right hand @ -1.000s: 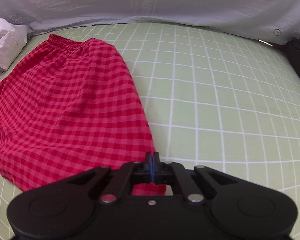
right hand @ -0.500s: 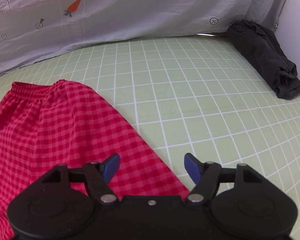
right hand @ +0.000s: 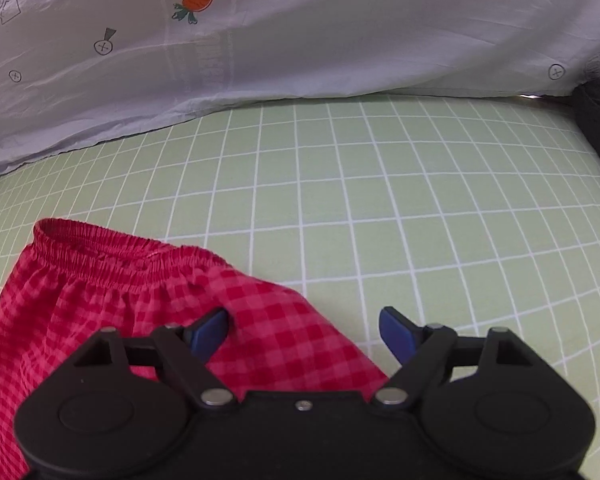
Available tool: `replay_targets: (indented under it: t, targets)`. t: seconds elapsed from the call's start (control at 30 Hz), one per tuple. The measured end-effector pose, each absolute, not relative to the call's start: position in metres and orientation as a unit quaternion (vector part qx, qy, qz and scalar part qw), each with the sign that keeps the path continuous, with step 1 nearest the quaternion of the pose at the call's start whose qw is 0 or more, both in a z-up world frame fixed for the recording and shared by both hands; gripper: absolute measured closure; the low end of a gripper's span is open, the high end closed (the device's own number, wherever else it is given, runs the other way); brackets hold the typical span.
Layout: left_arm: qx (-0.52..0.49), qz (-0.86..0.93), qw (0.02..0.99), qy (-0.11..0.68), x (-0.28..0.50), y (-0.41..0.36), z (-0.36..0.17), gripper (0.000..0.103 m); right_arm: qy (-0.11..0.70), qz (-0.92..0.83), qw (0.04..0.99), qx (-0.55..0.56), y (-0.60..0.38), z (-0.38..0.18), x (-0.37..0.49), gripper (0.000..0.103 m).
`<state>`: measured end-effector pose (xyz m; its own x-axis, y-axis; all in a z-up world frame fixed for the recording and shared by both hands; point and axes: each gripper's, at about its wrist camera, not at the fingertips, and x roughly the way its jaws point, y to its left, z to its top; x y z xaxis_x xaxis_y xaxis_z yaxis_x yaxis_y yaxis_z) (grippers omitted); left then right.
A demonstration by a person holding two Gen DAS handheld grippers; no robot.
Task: Fold clothes
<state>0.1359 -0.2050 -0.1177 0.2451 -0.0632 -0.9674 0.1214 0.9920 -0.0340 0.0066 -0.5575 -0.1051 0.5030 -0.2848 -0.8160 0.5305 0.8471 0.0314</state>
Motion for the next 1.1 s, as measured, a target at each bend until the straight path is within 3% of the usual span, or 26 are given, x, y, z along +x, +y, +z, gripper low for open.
replay_targets:
  t: [0.03, 0.13, 0.17, 0.2, 0.7, 0.77, 0.83, 0.97, 1.1]
  targets:
    - [0.020, -0.056, 0.785, 0.616, 0.137, -0.205, -0.121, 0.031, 0.438, -0.234, 0.857, 0.136, -0.554, -0.104, 0.009, 0.030]
    - [0.008, -0.053, 0.781, 0.622, 0.135, -0.206, -0.125, 0.031, 0.439, -0.219, 0.863, 0.122, -0.544, -0.103, 0.017, 0.086]
    - [0.006, -0.054, 0.780, 0.623, 0.133, -0.206, -0.125, 0.031, 0.439, -0.215, 0.864, 0.117, -0.540, -0.102, 0.019, 0.096]
    - [0.008, -0.055, 0.781, 0.622, 0.131, -0.207, -0.125, 0.031, 0.440, -0.210, 0.866, 0.113, -0.537, -0.102, 0.022, 0.100]
    - [0.009, -0.061, 0.784, 0.617, 0.101, -0.192, -0.119, 0.031, 0.491, -0.125, 0.857, 0.095, -0.459, -0.127, 0.007, 0.098]
    - [0.006, -0.059, 0.785, 0.617, 0.101, -0.191, -0.119, 0.031, 0.473, -0.129, 0.864, 0.113, -0.466, -0.116, 0.004, 0.080]
    - [0.003, -0.056, 0.784, 0.618, 0.103, -0.191, -0.121, 0.031, 0.450, -0.138, 0.871, 0.140, -0.476, -0.105, 0.000, 0.069]
    - [0.003, -0.054, 0.781, 0.623, 0.105, -0.194, -0.126, 0.031, 0.394, -0.171, 0.878, 0.210, -0.504, -0.083, -0.012, 0.056]
    - [0.012, -0.055, 0.778, 0.626, 0.107, -0.199, -0.129, 0.030, 0.356, -0.224, 0.868, 0.264, -0.540, -0.079, -0.019, 0.054]
